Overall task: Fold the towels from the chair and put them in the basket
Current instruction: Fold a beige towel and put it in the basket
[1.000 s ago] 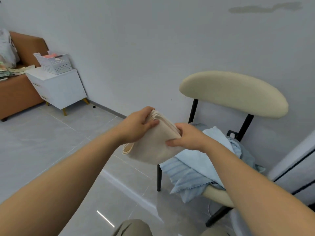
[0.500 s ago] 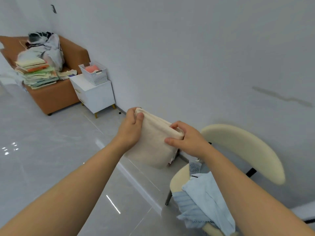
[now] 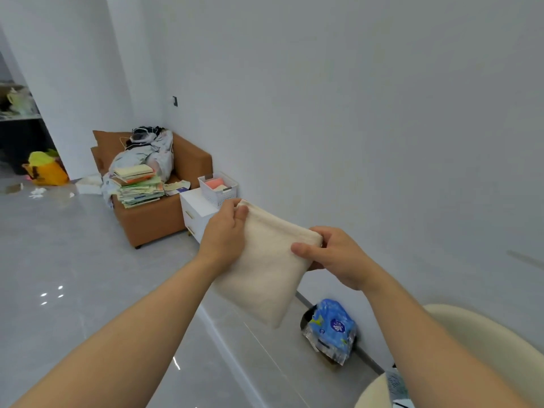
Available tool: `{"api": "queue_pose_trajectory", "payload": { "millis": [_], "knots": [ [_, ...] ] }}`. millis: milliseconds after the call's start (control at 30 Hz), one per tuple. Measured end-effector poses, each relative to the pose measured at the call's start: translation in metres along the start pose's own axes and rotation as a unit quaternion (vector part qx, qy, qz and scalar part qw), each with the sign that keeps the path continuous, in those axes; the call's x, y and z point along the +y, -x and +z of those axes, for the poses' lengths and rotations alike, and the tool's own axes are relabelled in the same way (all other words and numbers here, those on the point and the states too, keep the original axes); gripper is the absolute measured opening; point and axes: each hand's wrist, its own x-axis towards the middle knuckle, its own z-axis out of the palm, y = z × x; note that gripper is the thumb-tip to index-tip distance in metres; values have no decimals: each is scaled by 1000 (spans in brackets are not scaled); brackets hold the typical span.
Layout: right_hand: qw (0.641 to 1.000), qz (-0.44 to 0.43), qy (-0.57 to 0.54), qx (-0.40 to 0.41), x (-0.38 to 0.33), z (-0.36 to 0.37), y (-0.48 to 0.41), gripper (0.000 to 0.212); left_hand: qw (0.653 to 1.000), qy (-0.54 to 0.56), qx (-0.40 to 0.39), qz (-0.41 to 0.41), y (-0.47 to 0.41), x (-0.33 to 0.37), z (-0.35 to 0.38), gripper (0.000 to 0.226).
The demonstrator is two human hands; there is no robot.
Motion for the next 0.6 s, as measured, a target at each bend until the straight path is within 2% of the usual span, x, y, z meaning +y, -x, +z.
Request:
{"api": "queue_pose_trajectory", "payload": {
  "millis": [100, 267, 367, 433, 500, 533, 600],
  "knots": [
    [995, 11, -83, 46, 0, 28, -38, 26, 999, 21, -1, -48, -30, -25, -16, 31],
    [972, 41, -176, 152, 14, 53, -115, 42, 974, 77, -37, -208, -88, -65, -17, 47],
    [961, 44, -200, 187, 25, 57, -167, 30, 925, 231, -106, -282, -126, -88, -19, 63],
    [960, 42, -201, 189, 32, 53, -208, 23, 885, 283, -184, -322, -154, -102, -20, 49],
    [963, 39, -194, 185, 41, 48, -254, 23, 867, 293, -205, -347, -190, -119, -16, 35],
    [965, 31, -188, 182, 45, 46, -278, 23, 868, 293, -193, -350, -209, -128, -12, 32],
    [970, 13, -169, 177, 53, 44, -330, 21, 895, 262, -162, -323, -250, -146, -1, 28]
  ]
}}
